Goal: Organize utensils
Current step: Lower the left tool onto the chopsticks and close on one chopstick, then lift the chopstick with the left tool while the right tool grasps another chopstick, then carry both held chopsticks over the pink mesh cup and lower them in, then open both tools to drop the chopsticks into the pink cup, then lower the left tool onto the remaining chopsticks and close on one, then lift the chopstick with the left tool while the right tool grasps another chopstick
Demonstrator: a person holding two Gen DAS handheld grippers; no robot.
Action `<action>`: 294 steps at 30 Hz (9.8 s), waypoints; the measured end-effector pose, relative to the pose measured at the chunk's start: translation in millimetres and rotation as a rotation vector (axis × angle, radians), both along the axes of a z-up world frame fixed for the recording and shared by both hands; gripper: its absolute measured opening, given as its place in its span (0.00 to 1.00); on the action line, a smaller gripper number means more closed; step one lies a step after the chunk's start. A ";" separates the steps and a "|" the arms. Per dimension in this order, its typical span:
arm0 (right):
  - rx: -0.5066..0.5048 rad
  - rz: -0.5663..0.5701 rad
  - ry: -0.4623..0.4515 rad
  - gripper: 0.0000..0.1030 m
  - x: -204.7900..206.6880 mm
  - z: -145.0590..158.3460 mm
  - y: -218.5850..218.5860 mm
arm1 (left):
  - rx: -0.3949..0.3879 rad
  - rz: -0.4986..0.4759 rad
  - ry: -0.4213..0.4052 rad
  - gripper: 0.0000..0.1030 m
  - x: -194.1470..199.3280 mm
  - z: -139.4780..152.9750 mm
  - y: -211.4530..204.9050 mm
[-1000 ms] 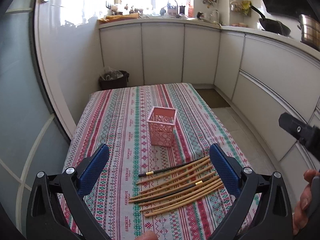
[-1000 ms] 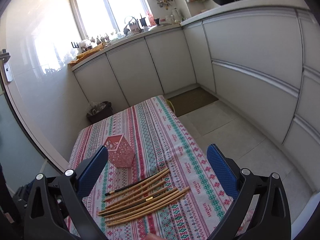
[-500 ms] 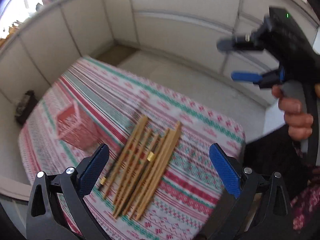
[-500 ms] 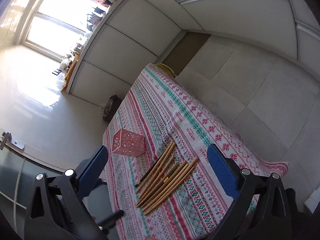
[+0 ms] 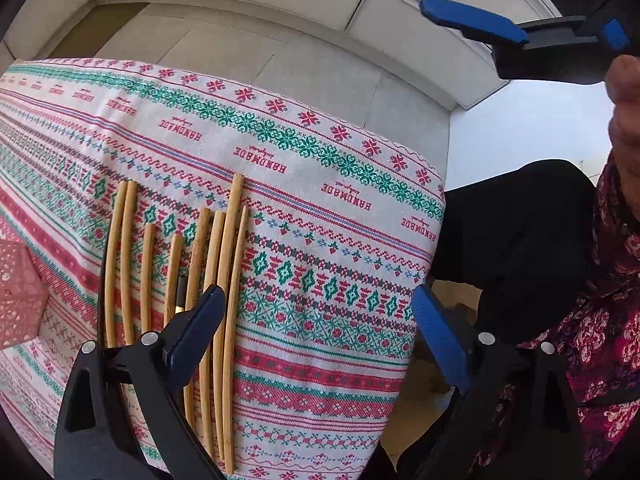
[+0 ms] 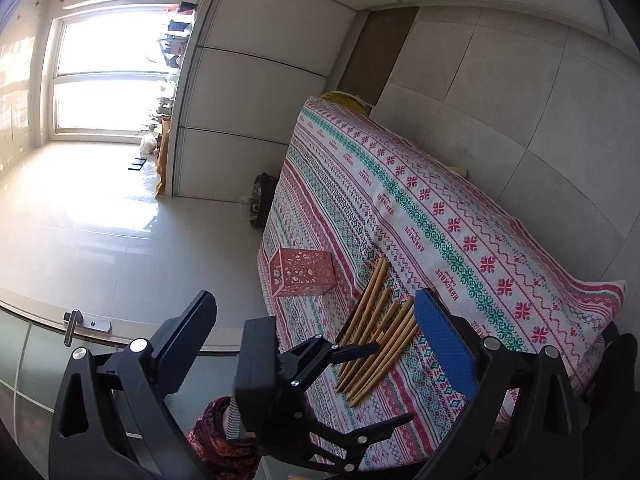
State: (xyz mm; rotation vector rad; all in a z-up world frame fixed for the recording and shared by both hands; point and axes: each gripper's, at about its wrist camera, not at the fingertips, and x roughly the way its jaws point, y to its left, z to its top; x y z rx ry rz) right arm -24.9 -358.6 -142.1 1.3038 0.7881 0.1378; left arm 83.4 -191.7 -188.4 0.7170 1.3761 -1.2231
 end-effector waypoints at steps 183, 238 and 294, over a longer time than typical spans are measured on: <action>-0.907 0.058 -0.431 0.08 191.5 150.3 198.7 | -1.087 1.338 -0.923 0.43 0.8 212.1 310.2; -0.451 -0.059 0.110 0.93 30.5 19.1 1.2 | 0.028 -0.020 -0.106 0.60 -51.4 -40.3 14.9; -0.175 0.256 0.421 0.45 77.4 -79.9 77.1 | -0.441 0.694 -0.094 0.06 -55.5 7.2 123.7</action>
